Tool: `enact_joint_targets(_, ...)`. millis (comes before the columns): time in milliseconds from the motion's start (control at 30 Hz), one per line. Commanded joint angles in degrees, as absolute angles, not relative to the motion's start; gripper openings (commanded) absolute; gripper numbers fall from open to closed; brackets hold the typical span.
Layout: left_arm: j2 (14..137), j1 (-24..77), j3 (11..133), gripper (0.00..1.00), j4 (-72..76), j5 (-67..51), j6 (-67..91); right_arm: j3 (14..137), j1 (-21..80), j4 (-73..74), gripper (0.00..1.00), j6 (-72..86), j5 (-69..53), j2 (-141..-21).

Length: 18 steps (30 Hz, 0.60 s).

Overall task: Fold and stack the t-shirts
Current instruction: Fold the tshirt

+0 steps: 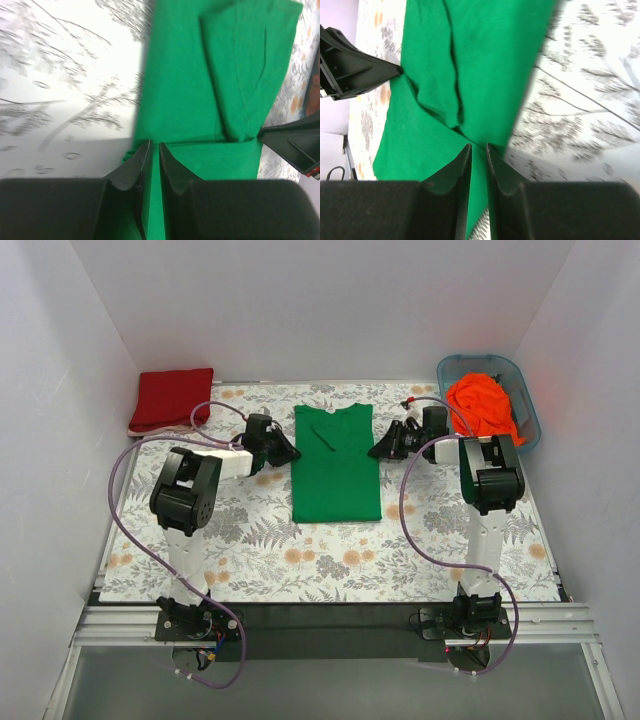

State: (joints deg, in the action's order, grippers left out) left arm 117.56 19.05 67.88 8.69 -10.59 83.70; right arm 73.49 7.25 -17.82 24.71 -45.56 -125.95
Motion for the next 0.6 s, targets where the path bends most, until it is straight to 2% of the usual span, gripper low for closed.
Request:
enact_joint_targets(0, 114.0, 17.5, 66.1, 0.12, 7.8, -11.0, 82.0, 72.2, 6.3, -19.1, 0.23, 24.1, -45.2, -121.8)
enact_joint_targets(233, 98.8, 18.8, 58.6, 0.22, 5.3, -14.1, 84.6, 62.6, 8.3, -19.7, 0.23, 27.2, -46.7, -107.3)
enact_joint_targets(433, 87.3, 26.1, 47.9, 0.23, 4.7, -17.1, 87.4, 50.4, 12.0, -22.3, 0.23, 29.8, -53.5, -98.6)
enact_joint_targets(567, 88.2, 28.6, 41.1, 0.22, 6.4, -19.4, 90.1, 44.2, 14.4, -22.9, 0.24, 27.8, -56.0, -98.9)
